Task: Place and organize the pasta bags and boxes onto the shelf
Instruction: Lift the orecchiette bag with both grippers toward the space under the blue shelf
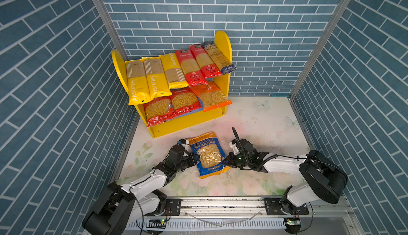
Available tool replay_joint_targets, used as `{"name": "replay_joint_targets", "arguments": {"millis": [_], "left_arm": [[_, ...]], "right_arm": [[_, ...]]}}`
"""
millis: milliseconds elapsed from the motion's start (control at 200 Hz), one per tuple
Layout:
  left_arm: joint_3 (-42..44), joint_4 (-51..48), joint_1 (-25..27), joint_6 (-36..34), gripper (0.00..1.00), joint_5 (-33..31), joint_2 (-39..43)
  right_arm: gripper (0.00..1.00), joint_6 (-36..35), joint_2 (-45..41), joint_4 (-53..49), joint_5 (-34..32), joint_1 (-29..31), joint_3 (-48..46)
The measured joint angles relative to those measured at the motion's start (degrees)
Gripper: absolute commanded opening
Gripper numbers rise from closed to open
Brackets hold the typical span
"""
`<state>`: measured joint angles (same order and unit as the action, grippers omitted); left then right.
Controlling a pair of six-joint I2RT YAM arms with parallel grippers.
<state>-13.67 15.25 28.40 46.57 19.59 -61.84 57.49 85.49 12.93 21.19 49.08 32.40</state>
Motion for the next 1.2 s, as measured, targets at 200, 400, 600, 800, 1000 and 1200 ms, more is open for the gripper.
{"name": "replay_joint_targets", "arguments": {"millis": [200, 400, 600, 800, 1000, 1200], "left_arm": [[-0.24, -1.95, 0.00, -1.46, 0.00, -0.02, 3.17], [-0.50, -3.41, 0.00, -2.67, 0.00, -0.20, 4.07], [-2.05, -6.56, -0.04, -5.05, 0.00, -1.57, 6.36], [-6.80, -11.80, -1.84, -10.12, 0.00, -4.24, 7.87], [-9.68, -13.33, -6.38, -13.40, 0.00, -4.09, 7.89], [-10.43, -12.83, -8.76, -14.69, 0.00, -4.17, 4.57]], "right_arm": [[0.03, -0.79, -1.40, 0.48, -0.22, 0.02, 0.00], [0.03, -1.27, -2.10, 2.25, -0.37, 0.04, 0.04], [0.01, -4.09, -1.42, 1.70, -0.37, 0.04, 3.26], [0.00, -7.06, 1.53, 1.36, -0.85, -0.46, 8.70], [0.00, -8.74, 5.29, 2.34, 0.00, -1.88, 13.90], [0.00, -9.42, 11.34, 3.43, 1.57, -2.82, 18.27]]}}
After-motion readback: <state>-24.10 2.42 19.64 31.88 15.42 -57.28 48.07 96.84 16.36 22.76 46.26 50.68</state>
